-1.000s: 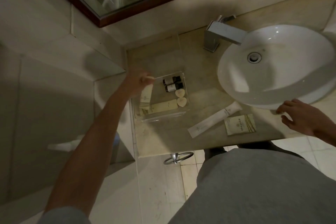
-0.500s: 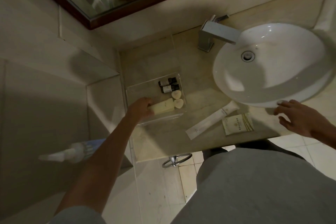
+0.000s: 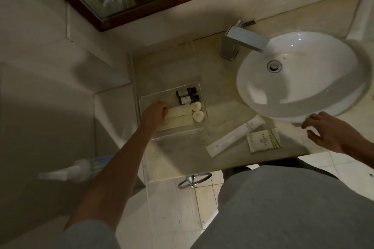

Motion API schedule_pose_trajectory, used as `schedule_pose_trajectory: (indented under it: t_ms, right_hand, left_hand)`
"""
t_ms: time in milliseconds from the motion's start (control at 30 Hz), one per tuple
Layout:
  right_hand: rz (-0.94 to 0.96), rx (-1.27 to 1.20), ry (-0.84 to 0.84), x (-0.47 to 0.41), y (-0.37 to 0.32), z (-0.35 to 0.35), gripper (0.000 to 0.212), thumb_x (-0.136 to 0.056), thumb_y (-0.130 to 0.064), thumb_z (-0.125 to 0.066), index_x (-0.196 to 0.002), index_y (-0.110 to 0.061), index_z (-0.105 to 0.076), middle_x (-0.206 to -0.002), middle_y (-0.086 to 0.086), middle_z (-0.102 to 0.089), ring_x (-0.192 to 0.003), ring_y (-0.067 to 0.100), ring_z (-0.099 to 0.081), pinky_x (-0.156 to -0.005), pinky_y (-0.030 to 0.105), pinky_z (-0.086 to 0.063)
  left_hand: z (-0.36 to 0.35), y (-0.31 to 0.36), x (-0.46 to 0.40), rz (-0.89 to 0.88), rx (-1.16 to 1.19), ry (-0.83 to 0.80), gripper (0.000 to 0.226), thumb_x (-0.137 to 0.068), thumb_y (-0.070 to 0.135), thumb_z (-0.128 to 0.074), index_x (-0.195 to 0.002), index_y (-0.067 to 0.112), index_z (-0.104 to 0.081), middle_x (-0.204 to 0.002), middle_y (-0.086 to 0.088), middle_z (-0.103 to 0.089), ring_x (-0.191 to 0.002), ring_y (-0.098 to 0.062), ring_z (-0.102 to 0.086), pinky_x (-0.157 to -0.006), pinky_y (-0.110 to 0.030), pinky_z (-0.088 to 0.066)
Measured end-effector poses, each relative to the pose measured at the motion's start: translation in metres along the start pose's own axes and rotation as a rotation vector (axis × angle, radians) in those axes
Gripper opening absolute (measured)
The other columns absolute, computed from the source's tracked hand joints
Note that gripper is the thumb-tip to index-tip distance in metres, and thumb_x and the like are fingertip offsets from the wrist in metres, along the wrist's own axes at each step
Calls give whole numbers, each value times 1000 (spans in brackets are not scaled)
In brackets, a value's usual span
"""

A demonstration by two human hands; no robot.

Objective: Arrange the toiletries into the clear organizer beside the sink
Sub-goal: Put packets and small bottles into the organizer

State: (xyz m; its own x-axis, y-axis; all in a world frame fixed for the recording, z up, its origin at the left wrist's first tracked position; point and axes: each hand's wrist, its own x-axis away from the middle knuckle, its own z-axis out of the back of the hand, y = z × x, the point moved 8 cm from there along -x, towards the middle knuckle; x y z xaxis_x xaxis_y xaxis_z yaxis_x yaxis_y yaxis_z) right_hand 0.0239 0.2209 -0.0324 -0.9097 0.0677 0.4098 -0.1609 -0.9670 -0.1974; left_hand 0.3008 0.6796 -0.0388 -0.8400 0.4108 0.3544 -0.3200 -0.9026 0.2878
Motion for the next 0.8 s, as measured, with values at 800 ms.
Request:
schedule_pose_trajectory:
  t_ms: [800]
  right_hand:
    - [-118, 57, 242, 6, 52, 44, 23, -80, -22, -67, -101, -14, -65, -101, 7, -65, -91, 24, -58, -73, 37, -49]
  left_hand:
    - [-153, 332, 70, -594, -280, -86, 32, -76, 43, -63, -94, 16, -62, -97, -5, -64, -91, -25, -61, -76, -37, -47]
